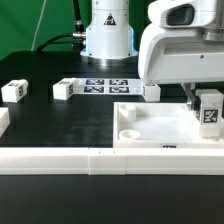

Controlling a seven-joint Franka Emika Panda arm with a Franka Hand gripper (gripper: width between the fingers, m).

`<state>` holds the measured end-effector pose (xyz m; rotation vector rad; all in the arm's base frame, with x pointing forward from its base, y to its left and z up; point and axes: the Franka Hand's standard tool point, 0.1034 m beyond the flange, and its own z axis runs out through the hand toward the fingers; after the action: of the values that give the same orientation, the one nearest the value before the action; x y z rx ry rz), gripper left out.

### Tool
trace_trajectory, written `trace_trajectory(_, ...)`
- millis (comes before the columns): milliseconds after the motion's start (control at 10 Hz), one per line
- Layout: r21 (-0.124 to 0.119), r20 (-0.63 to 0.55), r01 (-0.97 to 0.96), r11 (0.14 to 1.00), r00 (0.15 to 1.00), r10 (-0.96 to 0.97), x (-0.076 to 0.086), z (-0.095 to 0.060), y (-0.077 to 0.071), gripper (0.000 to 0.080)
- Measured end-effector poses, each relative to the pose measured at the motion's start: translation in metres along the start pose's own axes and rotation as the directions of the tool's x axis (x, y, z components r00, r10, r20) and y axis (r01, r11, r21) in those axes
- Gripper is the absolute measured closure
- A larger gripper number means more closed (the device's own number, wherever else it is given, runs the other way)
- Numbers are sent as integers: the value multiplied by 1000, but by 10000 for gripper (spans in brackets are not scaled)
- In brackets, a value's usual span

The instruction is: Assemble one leg

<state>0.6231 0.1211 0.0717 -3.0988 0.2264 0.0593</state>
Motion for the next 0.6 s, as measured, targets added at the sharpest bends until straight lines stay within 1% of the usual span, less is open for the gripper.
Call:
trace_trajectory(100, 3, 2, -158, 987, 987, 158, 0, 0, -1, 509)
trace_trajectory(200, 7, 5, -303, 953, 953, 303, 0, 0, -1, 509)
trace_trajectory(400, 6, 5, -489, 873, 873, 489, -1, 0, -2, 509)
trace_trajectory(500, 5, 6, -549, 836, 836, 549, -1, 0, -3, 509)
trace_trajectory(600, 7, 8, -651, 759, 760, 650, -1, 0, -3, 509)
